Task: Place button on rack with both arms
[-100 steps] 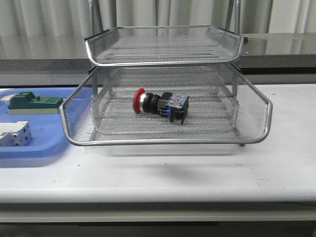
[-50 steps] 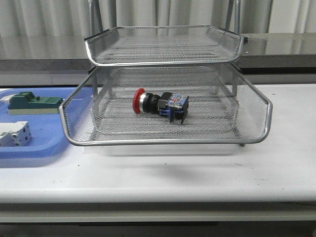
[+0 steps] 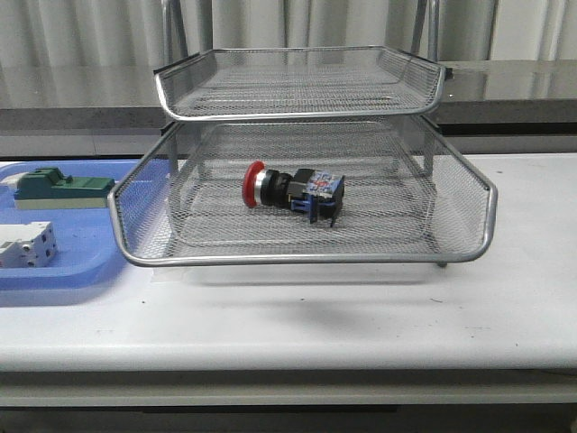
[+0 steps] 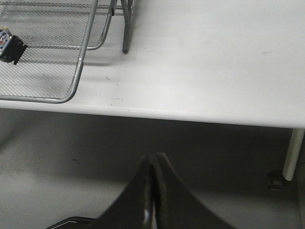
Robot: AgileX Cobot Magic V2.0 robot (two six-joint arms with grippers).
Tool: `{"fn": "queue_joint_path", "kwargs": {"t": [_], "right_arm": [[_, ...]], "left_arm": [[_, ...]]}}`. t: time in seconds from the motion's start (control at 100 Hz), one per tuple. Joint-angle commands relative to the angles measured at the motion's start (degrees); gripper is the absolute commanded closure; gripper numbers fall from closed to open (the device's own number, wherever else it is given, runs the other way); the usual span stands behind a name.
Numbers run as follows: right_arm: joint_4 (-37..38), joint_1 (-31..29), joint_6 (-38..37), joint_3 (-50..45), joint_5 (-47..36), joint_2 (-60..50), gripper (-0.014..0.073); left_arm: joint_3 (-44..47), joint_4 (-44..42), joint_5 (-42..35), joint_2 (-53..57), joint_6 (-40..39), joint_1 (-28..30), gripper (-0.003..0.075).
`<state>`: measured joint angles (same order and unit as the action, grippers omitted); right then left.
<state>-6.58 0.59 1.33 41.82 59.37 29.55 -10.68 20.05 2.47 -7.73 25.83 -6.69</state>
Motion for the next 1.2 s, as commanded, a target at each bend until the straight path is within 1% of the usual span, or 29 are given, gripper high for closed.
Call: {"fn": "queue_joint_path", "kwargs": {"t": [0.0,0.16,0.29,0.34,0.47,0.6,0.73,0.87,0.99,1.19], "right_arm": [[-0.55,-0.03,0.26,1.92,-3.55,0.33,0.0663],[-3.41,-0.03,0.26,1.92,-5.62,0.38,0.0663],[-8.53,-0.03,0.45,1.92,-8.40,1.07,0.0663],[-10.53,-0.03,2.19,1.92,-8.16,2.05,0.0663],[-16.09,-0.03,11.90,1.92,-5.35,7.20,0.0663],[-25.62,-0.03,21.79,1.92,-3.76,13.33,0.0663],[-34.51,0.03,33.45,1.92,-3.23,19.08,0.0663],[-39.53,0.28,43.87,1.92,-3.69,24.01,0.0660],[-39.69,3.68,48.52,1.92,-6.32,27.30,0.0659],[-39.13,14.67,51.33,1.92,-14.58,32.92,0.0659]], "left_arm": [[-1.52,0.78,-4.51,-0.50,-0.75,0.03,0.0740],[-1.52,0.78,-4.51,-0.50,-0.75,0.03,0.0740],[-1.52,0.78,-4.51,-0.50,-0.75,0.03,0.0740],[-1.52,0.78,-4.51,-0.50,-0.75,0.03,0.0740],[-1.52,0.78,-4.51,-0.50,-0.75,0.03,0.0740],[-1.52,0.78,-4.51,-0.50,-0.75,0.03,0.0740],[-1.52,0.78,-4.51,-0.50,-0.75,0.03,0.0740],[-1.52,0.78,-4.51,-0.50,-0.75,0.03,0.0740],[-1.52,0.78,-4.51,-0.50,-0.75,0.03,0.0740],[-1.52,0.78,-4.51,-0.50,-0.75,0.03,0.0740]]}}
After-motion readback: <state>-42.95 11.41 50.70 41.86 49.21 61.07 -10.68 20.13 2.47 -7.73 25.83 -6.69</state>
